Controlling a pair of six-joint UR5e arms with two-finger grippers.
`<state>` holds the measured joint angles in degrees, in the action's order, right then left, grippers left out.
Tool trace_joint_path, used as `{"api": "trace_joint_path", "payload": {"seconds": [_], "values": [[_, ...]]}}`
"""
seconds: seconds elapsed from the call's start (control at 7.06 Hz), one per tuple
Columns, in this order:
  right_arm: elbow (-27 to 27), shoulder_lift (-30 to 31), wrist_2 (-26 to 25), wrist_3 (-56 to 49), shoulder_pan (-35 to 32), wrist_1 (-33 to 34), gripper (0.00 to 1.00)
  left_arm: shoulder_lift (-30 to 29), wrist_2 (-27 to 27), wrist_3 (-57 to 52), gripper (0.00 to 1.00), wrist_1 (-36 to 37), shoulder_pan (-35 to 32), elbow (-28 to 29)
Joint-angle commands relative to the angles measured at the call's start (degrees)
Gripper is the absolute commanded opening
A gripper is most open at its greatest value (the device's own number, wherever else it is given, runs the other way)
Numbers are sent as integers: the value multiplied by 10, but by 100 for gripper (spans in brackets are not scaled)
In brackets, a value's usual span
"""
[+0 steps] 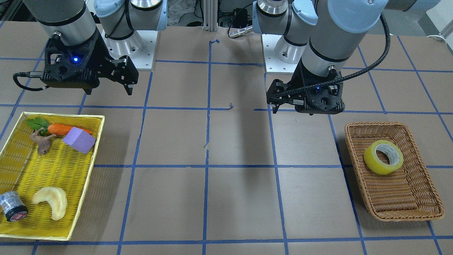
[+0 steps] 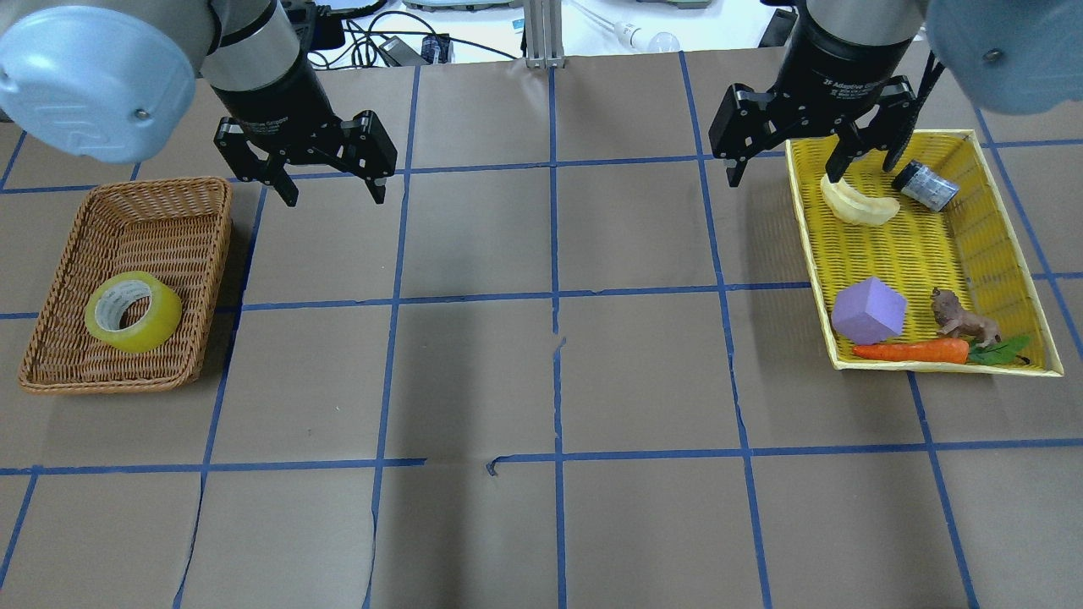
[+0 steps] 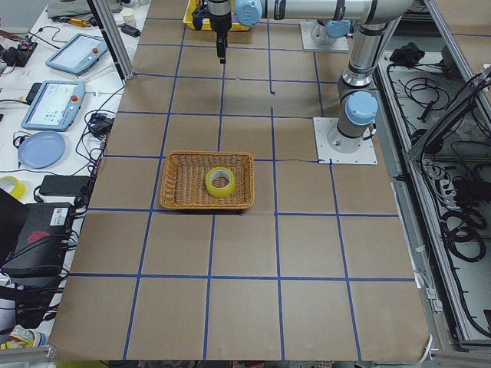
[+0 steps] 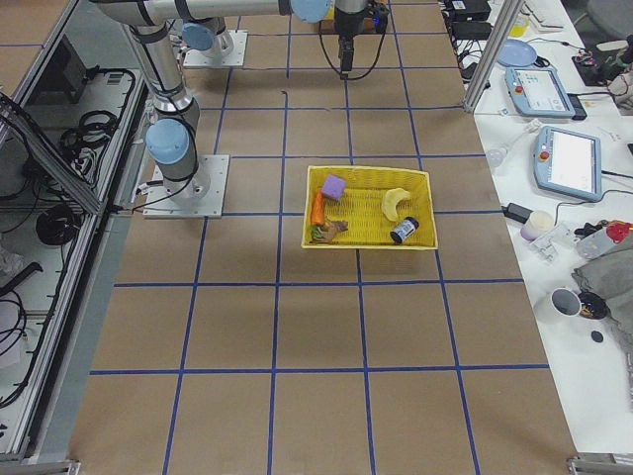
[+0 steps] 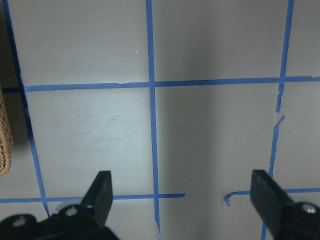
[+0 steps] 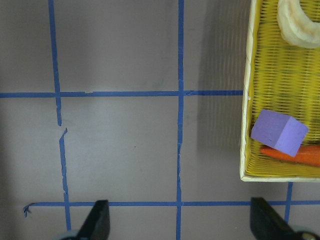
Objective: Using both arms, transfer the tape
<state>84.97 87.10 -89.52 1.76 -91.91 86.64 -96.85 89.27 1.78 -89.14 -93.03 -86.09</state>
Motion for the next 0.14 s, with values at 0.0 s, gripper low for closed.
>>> {"api": "trace_joint_path", "payload": {"seconds": [0.0], "values": [[-2,1,0,0,0,2,100,2,-1,0,97,-2,0,-2]]}}
